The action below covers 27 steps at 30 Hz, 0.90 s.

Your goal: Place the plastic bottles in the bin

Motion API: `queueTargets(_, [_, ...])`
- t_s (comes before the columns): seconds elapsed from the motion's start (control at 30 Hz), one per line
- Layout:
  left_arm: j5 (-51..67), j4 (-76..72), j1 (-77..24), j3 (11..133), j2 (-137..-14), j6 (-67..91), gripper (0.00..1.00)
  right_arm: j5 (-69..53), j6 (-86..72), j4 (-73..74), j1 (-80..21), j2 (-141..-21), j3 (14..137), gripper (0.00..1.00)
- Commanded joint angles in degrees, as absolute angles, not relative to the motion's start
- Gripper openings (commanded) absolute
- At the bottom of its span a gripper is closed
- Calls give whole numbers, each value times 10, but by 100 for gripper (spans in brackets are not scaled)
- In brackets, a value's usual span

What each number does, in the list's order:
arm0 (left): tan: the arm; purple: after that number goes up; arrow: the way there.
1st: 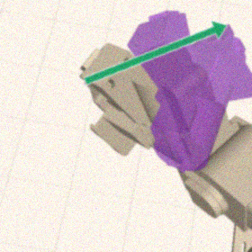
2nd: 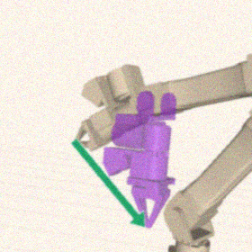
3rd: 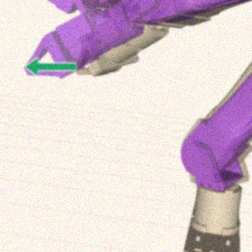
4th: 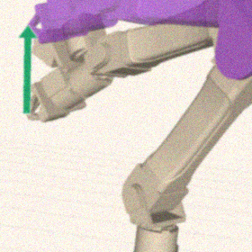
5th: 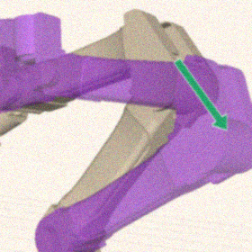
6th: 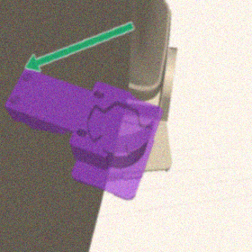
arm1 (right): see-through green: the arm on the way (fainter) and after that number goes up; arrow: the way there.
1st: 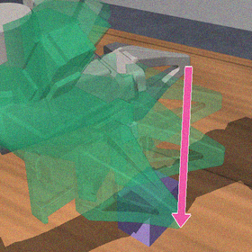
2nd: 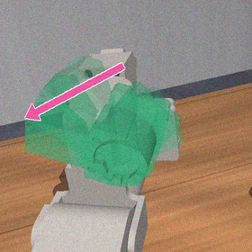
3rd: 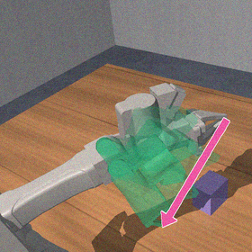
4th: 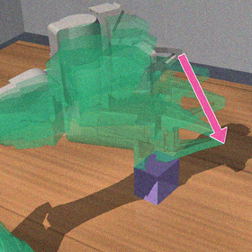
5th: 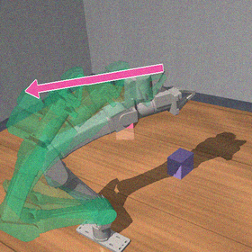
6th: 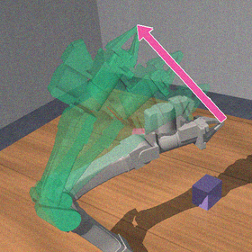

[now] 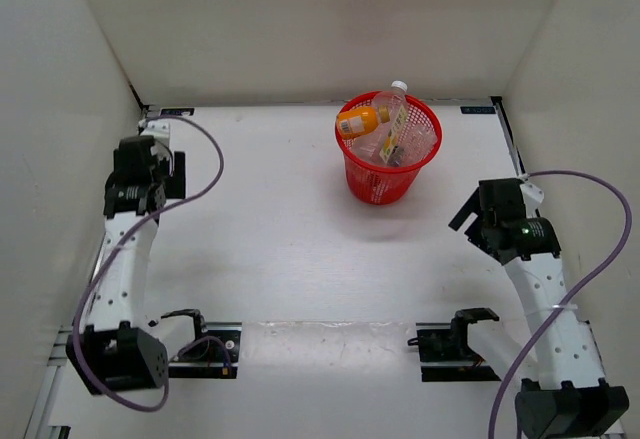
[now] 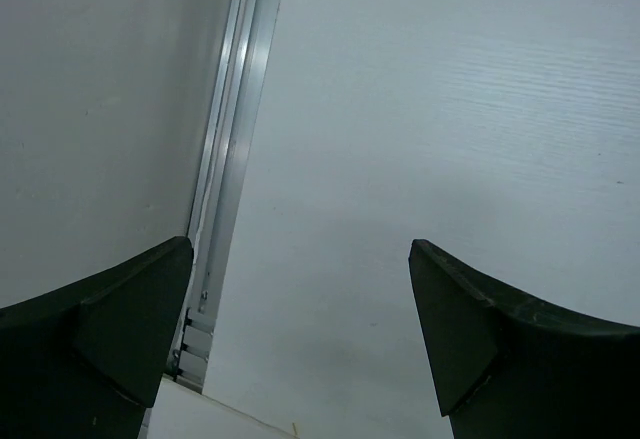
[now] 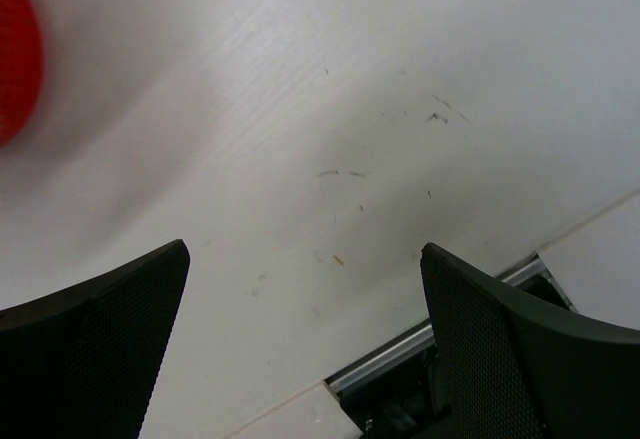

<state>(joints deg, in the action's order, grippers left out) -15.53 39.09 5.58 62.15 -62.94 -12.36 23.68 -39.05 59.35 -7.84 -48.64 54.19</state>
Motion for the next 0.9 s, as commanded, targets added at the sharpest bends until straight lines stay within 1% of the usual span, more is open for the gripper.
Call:
queueTargets(0.0, [-164, 382, 69, 569, -561, -115, 100, 158, -373, 599, -62, -476, 506, 100])
queueTargets(0.1, [-233, 382, 69, 511, -555, -85, 100, 109, -373, 568, -62, -446, 488, 100])
queueTargets(0.2, [-261, 382, 69, 477, -550, -56, 100, 102, -387, 553, -62, -425, 483, 100])
queueTargets(0.47, [-224, 402, 69, 499, -539, -19, 100, 148, -410, 568, -62, -388, 502, 100])
queueTargets(0.63, [-224, 407, 69, 499, -533, -18, 100, 176, -448, 568, -62, -357, 497, 100])
queueTargets(0.87, [-230, 412, 69, 487, -527, -13, 100, 200, -455, 568, -62, -357, 491, 100])
